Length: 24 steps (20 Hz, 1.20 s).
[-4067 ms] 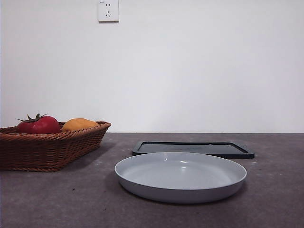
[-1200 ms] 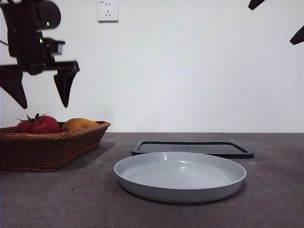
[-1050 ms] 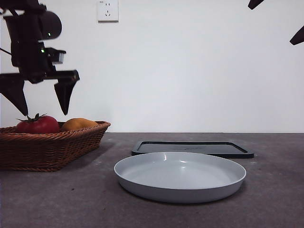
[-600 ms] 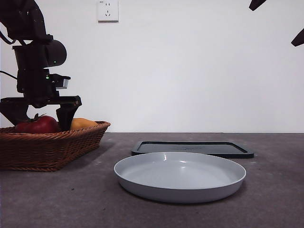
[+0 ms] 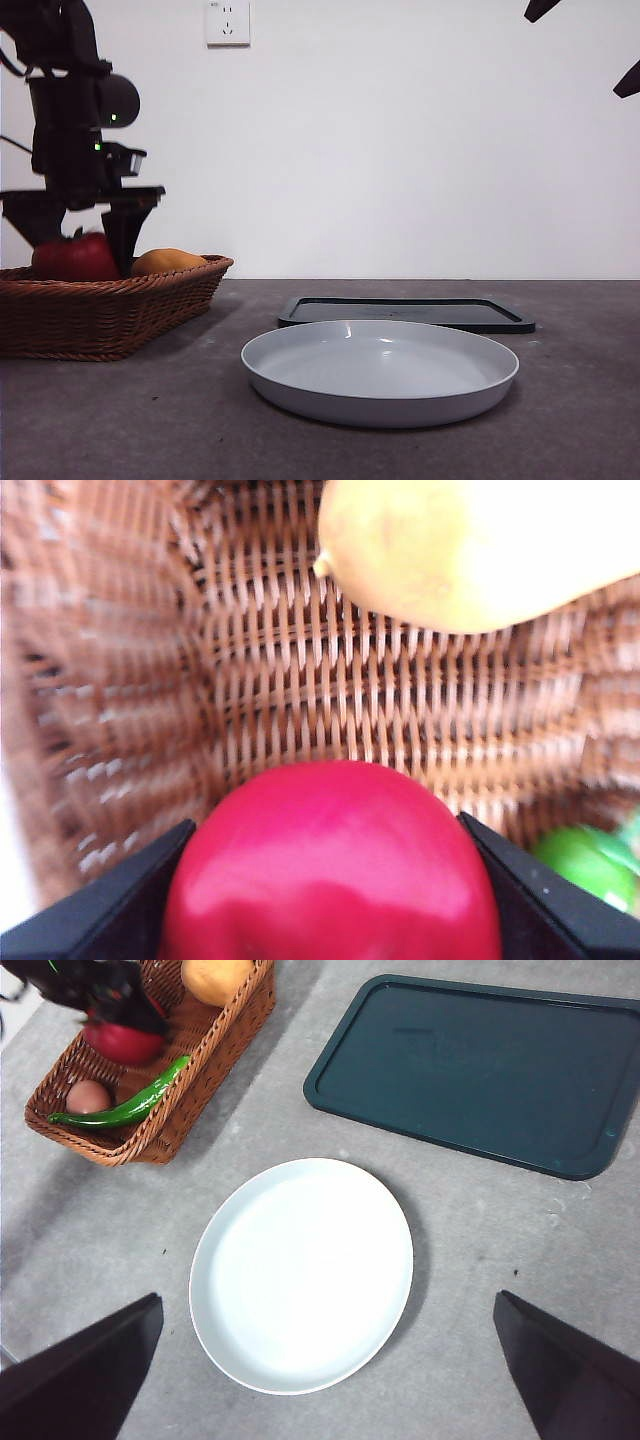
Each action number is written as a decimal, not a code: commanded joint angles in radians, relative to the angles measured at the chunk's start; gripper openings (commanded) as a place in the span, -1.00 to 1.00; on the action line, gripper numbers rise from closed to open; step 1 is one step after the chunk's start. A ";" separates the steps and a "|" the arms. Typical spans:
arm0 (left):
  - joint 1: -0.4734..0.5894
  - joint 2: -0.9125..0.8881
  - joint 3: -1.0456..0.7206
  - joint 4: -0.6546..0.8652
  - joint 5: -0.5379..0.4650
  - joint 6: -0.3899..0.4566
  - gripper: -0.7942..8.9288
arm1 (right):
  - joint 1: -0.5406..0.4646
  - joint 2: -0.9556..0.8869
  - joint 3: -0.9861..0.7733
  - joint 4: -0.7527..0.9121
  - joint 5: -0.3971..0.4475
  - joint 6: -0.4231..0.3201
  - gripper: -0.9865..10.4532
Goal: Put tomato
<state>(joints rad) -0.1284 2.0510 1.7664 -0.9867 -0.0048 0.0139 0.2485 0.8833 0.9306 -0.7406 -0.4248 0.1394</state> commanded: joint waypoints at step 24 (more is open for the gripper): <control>-0.702 -0.104 0.060 -0.119 0.011 -0.154 -0.32 | 0.003 0.003 0.032 -0.006 0.169 0.023 0.26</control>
<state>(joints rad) -0.8230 1.9179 1.8153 -1.1099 0.0036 -0.1253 0.2481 0.8833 0.9398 -0.7517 -0.2584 0.1547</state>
